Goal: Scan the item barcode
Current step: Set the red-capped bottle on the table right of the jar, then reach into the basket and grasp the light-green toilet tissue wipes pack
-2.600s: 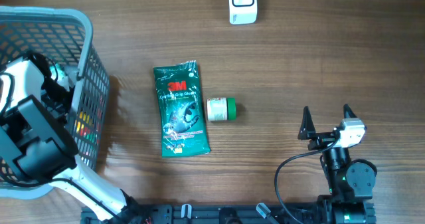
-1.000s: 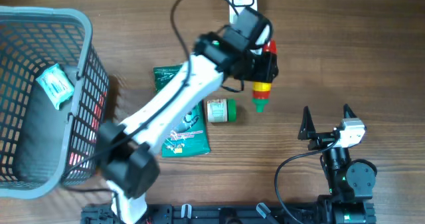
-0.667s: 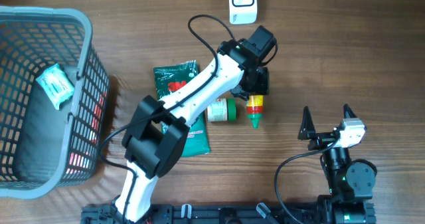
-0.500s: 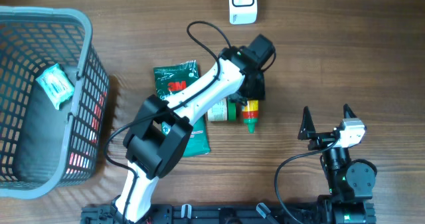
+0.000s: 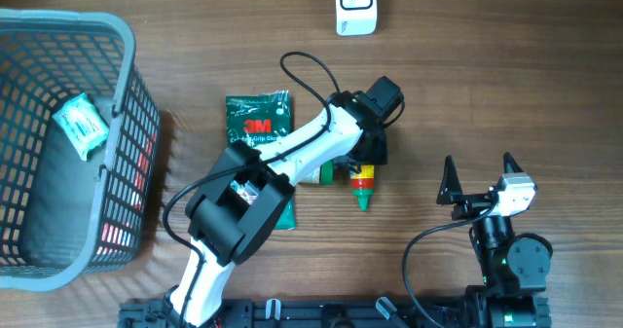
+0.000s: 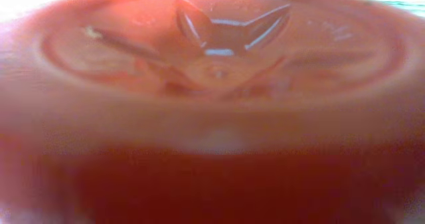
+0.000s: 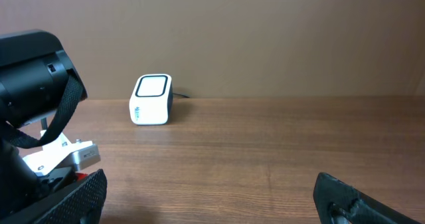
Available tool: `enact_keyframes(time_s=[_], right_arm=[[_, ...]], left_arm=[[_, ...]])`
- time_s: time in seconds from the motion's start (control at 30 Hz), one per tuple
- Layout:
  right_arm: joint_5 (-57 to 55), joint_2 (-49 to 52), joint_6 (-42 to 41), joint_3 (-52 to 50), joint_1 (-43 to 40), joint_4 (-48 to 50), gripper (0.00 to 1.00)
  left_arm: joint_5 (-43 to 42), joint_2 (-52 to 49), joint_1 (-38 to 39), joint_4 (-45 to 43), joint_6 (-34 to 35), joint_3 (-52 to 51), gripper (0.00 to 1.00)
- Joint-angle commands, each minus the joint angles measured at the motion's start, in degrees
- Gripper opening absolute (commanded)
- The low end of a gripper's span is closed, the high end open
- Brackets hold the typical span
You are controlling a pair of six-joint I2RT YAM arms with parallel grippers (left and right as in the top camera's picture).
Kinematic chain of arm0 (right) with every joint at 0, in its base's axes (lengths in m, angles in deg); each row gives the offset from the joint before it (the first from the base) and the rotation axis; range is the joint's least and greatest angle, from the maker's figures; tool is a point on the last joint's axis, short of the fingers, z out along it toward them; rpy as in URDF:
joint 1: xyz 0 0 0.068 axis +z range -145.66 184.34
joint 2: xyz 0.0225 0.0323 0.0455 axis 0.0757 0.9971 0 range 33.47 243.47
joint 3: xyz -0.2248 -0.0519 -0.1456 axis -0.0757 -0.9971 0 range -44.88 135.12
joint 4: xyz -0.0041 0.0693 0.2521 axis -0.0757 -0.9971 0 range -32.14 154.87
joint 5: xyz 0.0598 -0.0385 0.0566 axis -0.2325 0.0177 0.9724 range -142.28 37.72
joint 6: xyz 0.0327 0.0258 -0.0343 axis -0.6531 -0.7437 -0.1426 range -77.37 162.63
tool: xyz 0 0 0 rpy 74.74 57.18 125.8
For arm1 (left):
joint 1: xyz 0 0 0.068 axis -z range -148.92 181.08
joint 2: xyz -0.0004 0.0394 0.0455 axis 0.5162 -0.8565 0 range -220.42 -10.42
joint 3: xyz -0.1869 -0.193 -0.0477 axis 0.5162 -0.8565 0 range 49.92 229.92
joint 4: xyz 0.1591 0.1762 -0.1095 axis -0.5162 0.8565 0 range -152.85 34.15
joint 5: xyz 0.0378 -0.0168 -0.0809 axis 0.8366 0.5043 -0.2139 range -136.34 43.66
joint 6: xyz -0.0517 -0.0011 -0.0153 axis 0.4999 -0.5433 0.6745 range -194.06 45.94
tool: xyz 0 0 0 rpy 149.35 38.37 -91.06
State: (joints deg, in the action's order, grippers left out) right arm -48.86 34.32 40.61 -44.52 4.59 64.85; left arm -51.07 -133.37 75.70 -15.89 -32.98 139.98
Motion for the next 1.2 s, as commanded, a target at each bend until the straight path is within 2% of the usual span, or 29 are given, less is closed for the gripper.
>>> enact_keyframes(time_s=[0.0,0.13,0.3,0.47,0.8,0.87,0.93,1.17], right_arm=[[0.3,-0.3,0.5,-0.1,0.2,0.1,1.00],[0.3,-0.3,0.5,-0.1,0.2,0.1,1.00],[0.3,-0.3,0.5,-0.1,0.2,0.1,1.00],[0.3,-0.3,0.5,-0.1,0.2,0.1,1.00],[0.3,-0.3,0.5,-0.1,0.2,0.1,1.00],[0.3,-0.3,0.5,-0.1,0.2,0.1,1.00],[0.3,-0.3,0.5,-0.1,0.2,0.1,1.00],[0.3,-0.3,0.5,-0.1,0.2,0.1,1.00]], left_arm=[[2.0,0.2,-0.2,0.7,-0.1,-0.7,0.65],[2.0,3.1,-0.3,0.7,-0.2,-0.7,0.78],[4.2,10.8,-0.5,0.6,-2.0,0.8,0.80],[12.6,21.2,-1.0,0.6,-6.4,4.7,0.86],[29.2,40.6,-7.2,2.4,-8.6,4.8,0.89],[33.4,45.6,-11.8,3.4,-9.2,4.8,0.93],[33.8,48.8,-16.9,4.5,-9.2,4.8,0.94],[33.6,53.3,-43.8,15.8,-8.6,4.7,0.94]])
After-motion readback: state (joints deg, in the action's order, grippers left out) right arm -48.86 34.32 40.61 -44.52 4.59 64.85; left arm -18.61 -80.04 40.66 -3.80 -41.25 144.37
